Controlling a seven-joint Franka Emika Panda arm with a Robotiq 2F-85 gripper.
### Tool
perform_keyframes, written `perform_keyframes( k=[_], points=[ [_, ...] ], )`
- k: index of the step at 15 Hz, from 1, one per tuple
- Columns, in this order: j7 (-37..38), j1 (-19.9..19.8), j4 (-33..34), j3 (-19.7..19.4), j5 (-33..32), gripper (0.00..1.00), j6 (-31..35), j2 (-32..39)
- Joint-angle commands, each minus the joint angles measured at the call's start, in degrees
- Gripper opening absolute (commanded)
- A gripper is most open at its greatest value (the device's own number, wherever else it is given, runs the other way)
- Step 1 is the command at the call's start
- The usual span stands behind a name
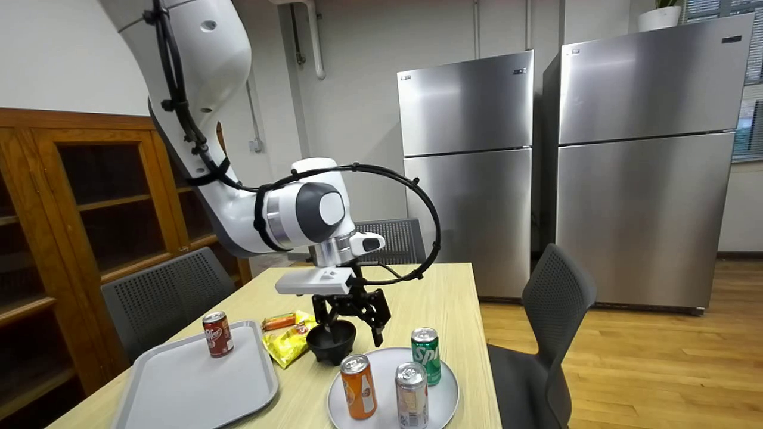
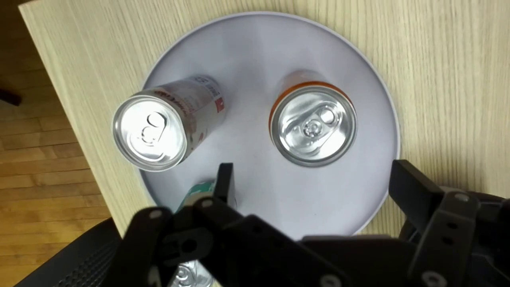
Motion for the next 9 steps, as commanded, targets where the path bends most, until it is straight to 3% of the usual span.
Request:
perform_keyframes(
  k=[1, 9],
  points=[
    [1.52, 0.49, 0.4, -0.4, -2.04, 1.0, 0.55, 1.19],
    [1.78, 1.33, 1.35, -0.86, -3.64, 1.0, 1.77, 4.97]
  ],
)
